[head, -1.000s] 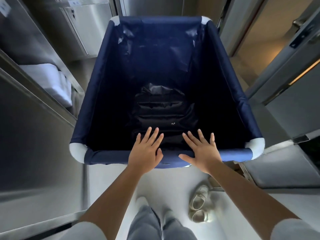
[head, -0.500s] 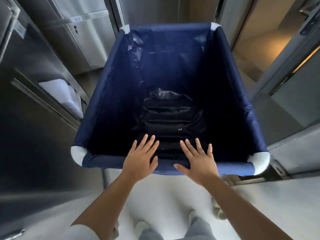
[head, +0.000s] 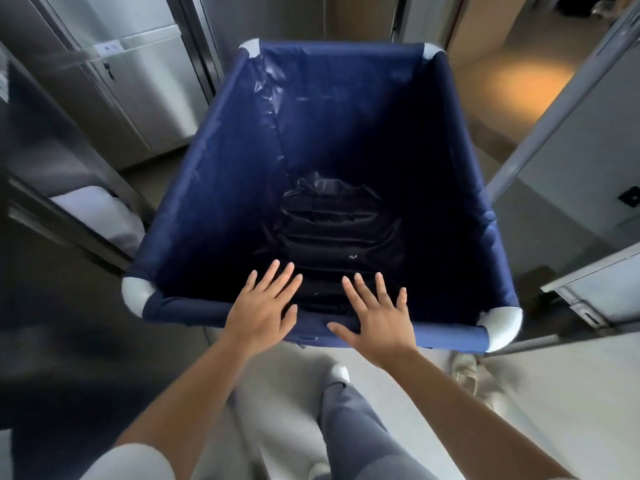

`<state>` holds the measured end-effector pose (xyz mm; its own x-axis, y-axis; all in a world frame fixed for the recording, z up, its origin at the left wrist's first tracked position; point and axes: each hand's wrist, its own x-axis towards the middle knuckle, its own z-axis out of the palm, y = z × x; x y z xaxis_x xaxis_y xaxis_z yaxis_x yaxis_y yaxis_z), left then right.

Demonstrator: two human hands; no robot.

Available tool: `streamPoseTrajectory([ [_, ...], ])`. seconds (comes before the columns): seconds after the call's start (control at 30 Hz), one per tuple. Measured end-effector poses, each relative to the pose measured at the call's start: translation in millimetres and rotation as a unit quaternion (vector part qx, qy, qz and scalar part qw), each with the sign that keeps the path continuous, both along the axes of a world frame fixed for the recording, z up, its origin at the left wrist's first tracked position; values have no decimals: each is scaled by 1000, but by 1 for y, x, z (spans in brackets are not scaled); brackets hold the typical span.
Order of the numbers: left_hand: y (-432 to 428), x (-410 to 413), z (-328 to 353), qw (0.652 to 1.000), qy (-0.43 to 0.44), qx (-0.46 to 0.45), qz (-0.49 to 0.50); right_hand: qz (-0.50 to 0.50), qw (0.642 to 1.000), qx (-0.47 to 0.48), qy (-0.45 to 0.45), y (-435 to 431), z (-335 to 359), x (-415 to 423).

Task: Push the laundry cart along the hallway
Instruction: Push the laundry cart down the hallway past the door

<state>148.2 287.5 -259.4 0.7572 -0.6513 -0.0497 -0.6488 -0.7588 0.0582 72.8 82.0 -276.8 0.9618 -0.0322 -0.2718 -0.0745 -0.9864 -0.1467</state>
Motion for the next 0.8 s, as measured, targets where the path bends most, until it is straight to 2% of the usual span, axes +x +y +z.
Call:
streamPoseTrajectory([
  [0.17,31,56,-2,999,-7,16,-28,-16,1000,-7,23,34,0,45],
  [0.47,79,170,5,998,-4,56,-40,20,999,11,39,93,-1,147],
  [0.8,99,285,4,997,4,48,-68,-30,998,31,48,123,-8,245],
])
